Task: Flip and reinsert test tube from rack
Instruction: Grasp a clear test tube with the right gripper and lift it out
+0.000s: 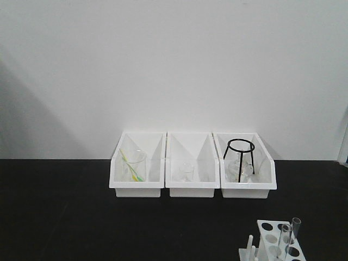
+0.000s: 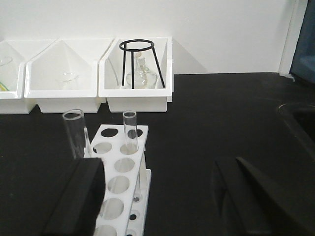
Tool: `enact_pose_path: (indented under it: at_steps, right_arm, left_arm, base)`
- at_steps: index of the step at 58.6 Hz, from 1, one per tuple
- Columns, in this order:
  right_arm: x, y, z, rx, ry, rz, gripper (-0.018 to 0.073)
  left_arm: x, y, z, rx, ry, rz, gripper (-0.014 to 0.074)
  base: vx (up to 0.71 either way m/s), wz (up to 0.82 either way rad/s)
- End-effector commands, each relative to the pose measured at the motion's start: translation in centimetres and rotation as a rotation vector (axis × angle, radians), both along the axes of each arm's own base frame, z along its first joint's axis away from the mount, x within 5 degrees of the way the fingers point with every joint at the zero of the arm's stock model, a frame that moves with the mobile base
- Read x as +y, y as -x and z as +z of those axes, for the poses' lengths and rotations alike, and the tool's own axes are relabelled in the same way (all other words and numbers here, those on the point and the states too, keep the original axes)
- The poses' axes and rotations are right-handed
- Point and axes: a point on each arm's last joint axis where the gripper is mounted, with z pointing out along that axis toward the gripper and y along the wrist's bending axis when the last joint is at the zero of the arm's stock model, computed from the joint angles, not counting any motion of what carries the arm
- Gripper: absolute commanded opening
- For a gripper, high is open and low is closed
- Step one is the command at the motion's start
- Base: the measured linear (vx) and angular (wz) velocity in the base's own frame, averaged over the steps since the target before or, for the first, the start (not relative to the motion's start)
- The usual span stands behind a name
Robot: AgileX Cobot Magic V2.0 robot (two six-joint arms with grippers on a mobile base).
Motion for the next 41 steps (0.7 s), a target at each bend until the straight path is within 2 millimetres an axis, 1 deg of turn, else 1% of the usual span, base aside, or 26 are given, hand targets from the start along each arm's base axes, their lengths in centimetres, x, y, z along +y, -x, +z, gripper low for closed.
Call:
enact_pose_path:
  at_steps: [1,8,14,17,26,32,41]
  right_arm:
    - [0.2,-0.7,0.6,-0.163,-0.008,0.019,0.0532]
    - [1.1,-1.7,0.2,-0.171,0.079,0.14,0.0532]
    - [2.1,-2.5,-0.4,-0.177,0.063,0.246,0.0532]
    - [2.5,-3.1,-1.0,-0.157,0.056,0.286,0.0532]
    - [2.9,-4.4,-2.8,-0.104,0.024,0.326,0.0532]
    - [3.1,-5.2,-3.8,-0.102,-0.003,0.349,0.0532]
    - [3.1,-6.4,-5.0,-0.107,-0.033,0.332,0.0532]
  left_arm:
    - [-0.1,-0.1,0.8,-0.098,-0.003,-0.011,-0.0006]
    - [-0.1,-0.1,0.8,-0.098,-0.003,-0.011,-0.0006]
    - [-0.1,-0.1,0.8,-0.098,-0.003,-0.011,-0.0006]
    - [-0.1,-0.1,0.8,-0.098,-0.003,-0.011,-0.0006]
    - [-0.1,-0.1,0.8,-0.098,-0.003,-0.011,-0.0006]
    - [-0.1,-0.1,0.8,-0.098,-0.003,-0.011,-0.0006]
    - [-0.1,-0.1,0.8,-0.098,-0.003,-0.011,-0.0006]
  base:
    - [0.0,0.0]
    - [0.0,0.0]
    - [0.0,0.0]
    - [0.0,0.0]
    - [0.0,0.0]
    - [0.0,0.0]
    - [0.0,0.0]
